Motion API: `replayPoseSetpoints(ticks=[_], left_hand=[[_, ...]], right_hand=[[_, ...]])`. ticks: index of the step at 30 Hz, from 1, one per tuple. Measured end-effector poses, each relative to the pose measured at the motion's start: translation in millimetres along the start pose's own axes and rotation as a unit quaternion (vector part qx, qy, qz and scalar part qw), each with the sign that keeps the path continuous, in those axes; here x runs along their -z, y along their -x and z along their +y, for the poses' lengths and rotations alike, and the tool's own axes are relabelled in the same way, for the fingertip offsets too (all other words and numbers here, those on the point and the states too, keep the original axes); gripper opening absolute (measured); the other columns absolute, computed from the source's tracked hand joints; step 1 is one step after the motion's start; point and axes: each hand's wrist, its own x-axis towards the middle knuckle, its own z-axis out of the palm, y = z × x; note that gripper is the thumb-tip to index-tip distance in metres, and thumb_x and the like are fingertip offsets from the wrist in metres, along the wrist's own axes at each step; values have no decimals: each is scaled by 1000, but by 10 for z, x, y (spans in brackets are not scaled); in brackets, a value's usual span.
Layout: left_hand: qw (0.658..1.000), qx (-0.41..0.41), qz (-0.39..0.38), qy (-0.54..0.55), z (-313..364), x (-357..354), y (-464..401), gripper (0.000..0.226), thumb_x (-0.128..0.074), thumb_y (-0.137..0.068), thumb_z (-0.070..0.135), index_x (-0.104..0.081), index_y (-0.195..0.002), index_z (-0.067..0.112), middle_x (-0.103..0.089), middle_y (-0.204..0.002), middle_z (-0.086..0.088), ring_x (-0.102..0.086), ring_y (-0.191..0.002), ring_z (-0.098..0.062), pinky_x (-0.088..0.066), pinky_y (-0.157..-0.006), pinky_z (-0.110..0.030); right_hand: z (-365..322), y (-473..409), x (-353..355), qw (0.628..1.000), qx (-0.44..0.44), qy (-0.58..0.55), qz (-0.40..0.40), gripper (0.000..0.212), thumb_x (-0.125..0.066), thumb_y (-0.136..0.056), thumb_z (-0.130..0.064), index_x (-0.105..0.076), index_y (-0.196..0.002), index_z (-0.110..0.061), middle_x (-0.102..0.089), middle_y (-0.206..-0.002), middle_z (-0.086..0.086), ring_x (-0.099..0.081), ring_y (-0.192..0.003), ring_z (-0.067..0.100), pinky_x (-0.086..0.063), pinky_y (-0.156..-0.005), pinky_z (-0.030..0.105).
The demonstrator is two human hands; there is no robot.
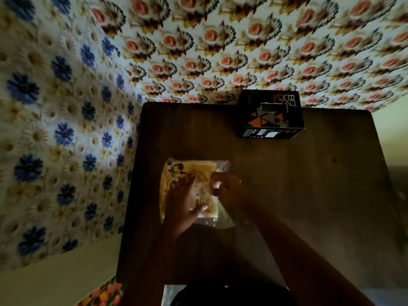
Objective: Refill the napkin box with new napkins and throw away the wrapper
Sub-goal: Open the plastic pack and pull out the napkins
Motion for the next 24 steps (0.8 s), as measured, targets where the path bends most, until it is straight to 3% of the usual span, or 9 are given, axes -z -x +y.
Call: replayPoseSetpoints(ticks=[1,3,7,9,10,12,16,19,24], left_hand=[[1000,-2,3,1,-8,0,-2,101,-50,-80,75,-24,-160,21,-22,-169,0,-16,-156,-20,-15,-125,-53],[1000,-3,8,1,-3,10,-1,102,-47,-79,79,-25,-160,20,-21,-169,1,-13,-156,-19,-13,-124,-52],[1000,-5,0,-2,10,23,11,103,-41,-80,85,-22,-161,23,-17,-170,4,-13,-157,-20,-14,-125,-54],[1000,-5,-5,-4,14,25,5,101,-47,-80,80,-22,-161,23,-17,-170,4,-14,-157,-21,-16,-125,-58],[1000,-5,-6,-6,19,29,2,100,-50,-81,77,-23,-161,23,-17,-170,3,-14,-157,-21,-17,-124,-59],[1000,-7,-9,-10,16,30,2,99,-51,-81,75,-23,-160,22,-17,-170,3,-15,-157,-22,-19,-123,-61],[1000,-2,-6,-10,14,29,-2,104,-42,-78,86,-24,-160,23,-22,-169,1,-19,-157,-25,-23,-121,-64],[1000,1,-1,-7,23,1,-10,102,-51,-78,80,-24,-159,25,-25,-168,-1,-22,-156,-26,-25,-120,-64],[1000,-7,6,-17,-20,-15,-16,100,-56,-79,75,-26,-159,22,-27,-167,-3,-23,-155,-27,-26,-120,-63]], right_hand=[[64,79,29,999,-3,-28,19,4,-62,-86,-24,-65,-84,-26,-69,-90,-7,-67,-89,15,-53,-89,53],[187,209,83,998,-20,-24,61,8,-68,-89,-21,-64,-82,-19,-66,-80,-5,-66,-75,15,-56,-80,48],[423,323,140,989,-85,70,102,20,-68,-93,-34,-68,-99,-14,-64,-85,-9,-59,-86,12,-33,-97,41],[495,298,118,989,-73,69,112,16,-70,-91,-28,-68,-102,-17,-64,-88,-11,-63,-86,14,-40,-96,38],[509,286,110,989,-59,52,122,17,-71,-90,-22,-67,-105,-16,-63,-87,-14,-66,-83,14,-50,-87,29],[538,278,128,987,-45,11,155,24,-71,-86,-11,-66,-109,-15,-64,-84,-16,-67,-73,7,-49,-66,10],[637,306,176,970,-71,-35,229,15,-65,-85,-5,-72,-86,-18,-69,-77,-12,-64,-66,-7,-46,-65,10],[672,331,208,976,-105,-14,192,12,-68,-86,-7,-73,-78,-15,-66,-71,-10,-59,-64,-17,-37,-61,1],[644,201,189,973,-135,-27,186,19,-54,-96,-10,-73,-92,-13,-70,-86,-2,-56,-66,2,-44,-66,16]])
